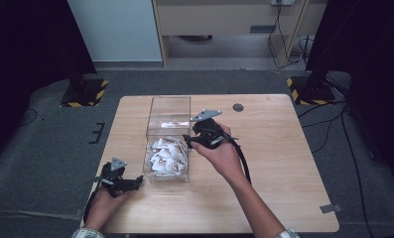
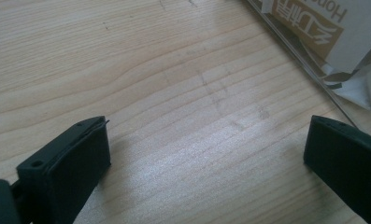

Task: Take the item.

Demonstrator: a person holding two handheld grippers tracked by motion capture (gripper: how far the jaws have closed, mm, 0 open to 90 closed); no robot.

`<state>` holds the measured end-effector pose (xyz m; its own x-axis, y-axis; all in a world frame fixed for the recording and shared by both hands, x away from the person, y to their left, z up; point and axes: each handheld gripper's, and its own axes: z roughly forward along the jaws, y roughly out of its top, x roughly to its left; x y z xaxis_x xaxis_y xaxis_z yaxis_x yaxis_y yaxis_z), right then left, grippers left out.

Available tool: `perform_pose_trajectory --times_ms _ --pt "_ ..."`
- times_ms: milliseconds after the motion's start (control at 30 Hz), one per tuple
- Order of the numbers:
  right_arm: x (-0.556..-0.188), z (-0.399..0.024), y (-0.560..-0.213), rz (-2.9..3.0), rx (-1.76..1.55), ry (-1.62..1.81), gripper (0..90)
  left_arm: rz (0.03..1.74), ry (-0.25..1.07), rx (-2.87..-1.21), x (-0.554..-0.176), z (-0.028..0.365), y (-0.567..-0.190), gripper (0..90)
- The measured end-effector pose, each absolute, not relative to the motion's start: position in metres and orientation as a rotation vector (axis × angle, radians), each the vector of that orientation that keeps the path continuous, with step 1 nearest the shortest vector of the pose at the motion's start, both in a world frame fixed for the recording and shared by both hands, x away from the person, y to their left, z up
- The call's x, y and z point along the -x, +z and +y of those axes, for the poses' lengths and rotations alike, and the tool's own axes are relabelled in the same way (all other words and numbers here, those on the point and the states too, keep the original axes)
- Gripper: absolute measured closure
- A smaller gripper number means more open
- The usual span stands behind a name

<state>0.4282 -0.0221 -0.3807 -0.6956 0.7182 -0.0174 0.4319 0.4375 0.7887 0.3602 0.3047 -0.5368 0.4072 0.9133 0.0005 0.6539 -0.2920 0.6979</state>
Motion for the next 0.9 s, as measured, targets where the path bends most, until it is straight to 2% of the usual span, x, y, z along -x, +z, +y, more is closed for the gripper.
perform_pose_trajectory --times_ms 733,900 --pt "-0.425 0.012 -0.396 2.449 -0.872 1.154 62.7 1.328 0.540 -2.047 -0.360 0.305 -0.537 0.0" --pt "-0.423 0.016 -0.404 2.469 -0.872 1.154 63.4 1.328 0.541 -2.047 -0.360 0.305 -0.537 0.0"
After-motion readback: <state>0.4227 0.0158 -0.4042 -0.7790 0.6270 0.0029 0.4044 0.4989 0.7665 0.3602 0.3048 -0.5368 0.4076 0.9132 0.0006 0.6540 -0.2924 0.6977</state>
